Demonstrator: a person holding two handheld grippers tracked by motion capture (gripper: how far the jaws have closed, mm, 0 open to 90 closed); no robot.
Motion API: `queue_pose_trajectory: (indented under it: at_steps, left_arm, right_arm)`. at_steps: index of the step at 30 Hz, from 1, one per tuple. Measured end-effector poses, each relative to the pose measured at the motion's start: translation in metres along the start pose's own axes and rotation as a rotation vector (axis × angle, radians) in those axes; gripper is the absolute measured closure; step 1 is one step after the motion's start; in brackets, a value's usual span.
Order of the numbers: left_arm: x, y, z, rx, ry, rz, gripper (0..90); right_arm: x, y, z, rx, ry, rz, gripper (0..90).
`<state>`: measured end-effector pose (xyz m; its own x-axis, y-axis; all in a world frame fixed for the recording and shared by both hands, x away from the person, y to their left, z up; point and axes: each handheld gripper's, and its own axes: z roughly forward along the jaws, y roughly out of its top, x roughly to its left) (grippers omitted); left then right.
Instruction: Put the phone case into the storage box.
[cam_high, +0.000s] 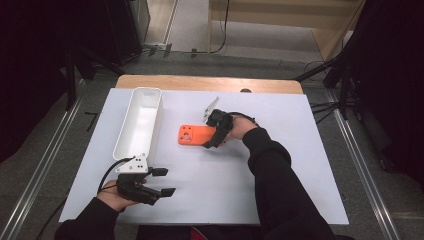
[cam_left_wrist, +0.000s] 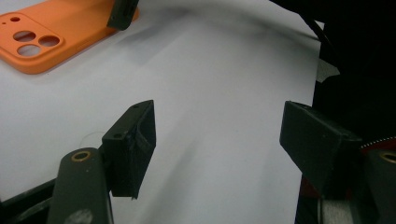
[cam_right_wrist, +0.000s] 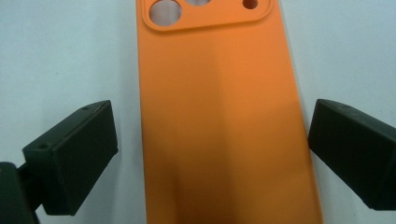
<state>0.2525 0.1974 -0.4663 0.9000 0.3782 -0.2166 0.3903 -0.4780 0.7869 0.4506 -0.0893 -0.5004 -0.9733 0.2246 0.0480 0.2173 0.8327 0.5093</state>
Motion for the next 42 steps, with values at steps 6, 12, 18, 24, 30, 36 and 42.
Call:
queue_pose_trajectory:
  at_steps: [6, 12, 18, 24, 30, 36, 42]
  left_arm:
    - [0.0000, 0.0001, 0.0001, -0.002, 0.000, -0.002, 27.4]
    - [0.0000, 0.0001, 0.0002, -0.001, -0.001, -0.001, 27.4]
    - [-0.0002, 0.0002, 0.0005, 0.000, -0.001, 0.002, 27.4]
    - [-0.0005, 0.0002, 0.0006, -0.003, -0.003, 0.000, 27.4]
    - [-0.0002, 0.0002, 0.0007, 0.000, -0.004, 0.003, 27.4]
    - [-0.0005, 0.0002, 0.0006, 0.001, -0.003, 0.002, 27.4]
    - [-0.0005, 0.0002, 0.0005, -0.001, -0.002, 0.001, 27.4]
  right_arm:
    - [0.0010, -0.0015, 0.0039, 0.013, -0.010, -0.010, 0.7]
    - [0.0001, -0.0004, 0.0042, -0.010, -0.021, -0.025, 5.7]
    - [0.0023, 0.0003, 0.0047, 0.004, -0.028, -0.019, 5.8]
    - [0.0022, -0.0003, 0.0031, -0.001, -0.047, -0.013, 12.2]
    - [0.0012, -0.0016, 0.0034, -0.012, -0.046, -0.027, 12.5]
    - [0.0015, -0.0037, 0.0031, -0.026, -0.051, -0.030, 13.0]
    - [0.0020, -0.0043, 0.0030, -0.031, -0.049, -0.027, 13.4]
